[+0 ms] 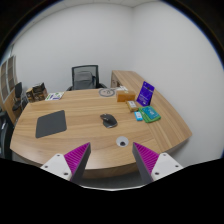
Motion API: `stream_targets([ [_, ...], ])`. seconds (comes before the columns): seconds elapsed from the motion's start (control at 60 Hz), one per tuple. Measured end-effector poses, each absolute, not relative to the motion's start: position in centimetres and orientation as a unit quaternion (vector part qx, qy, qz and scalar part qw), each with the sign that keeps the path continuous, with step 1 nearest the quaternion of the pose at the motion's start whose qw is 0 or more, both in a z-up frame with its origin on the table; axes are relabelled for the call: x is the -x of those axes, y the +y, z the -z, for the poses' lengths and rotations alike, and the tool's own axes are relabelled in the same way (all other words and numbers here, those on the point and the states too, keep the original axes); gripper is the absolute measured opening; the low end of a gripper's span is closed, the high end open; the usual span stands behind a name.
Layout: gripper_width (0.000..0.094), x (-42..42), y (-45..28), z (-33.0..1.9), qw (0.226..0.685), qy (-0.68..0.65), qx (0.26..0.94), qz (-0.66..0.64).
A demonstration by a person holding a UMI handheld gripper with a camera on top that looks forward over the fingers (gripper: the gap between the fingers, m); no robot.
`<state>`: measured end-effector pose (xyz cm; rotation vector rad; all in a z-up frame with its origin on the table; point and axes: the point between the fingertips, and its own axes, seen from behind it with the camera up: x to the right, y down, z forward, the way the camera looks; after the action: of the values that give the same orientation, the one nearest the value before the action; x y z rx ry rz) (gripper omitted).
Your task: Arrange mouse
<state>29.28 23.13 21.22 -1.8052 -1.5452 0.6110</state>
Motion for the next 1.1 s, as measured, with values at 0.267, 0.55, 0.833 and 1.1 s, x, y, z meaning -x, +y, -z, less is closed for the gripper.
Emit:
stream_targets([
  [0.267,0.0856,-26.4,23.6,-18.3,0.336,-0.606,0.681,-0.237],
  [0.55,0.0859,-20.9,25.7,-13.4,0.336,-0.621,0.666,-0.24],
  [0.833,0.0859,-13.3,27.4,-8.4,0.327,-0.634,0.656,-0.246],
  [1.1,0.0858,-6.5,29.1,-3.9,0.322,-0.643,0.651,-0.243],
])
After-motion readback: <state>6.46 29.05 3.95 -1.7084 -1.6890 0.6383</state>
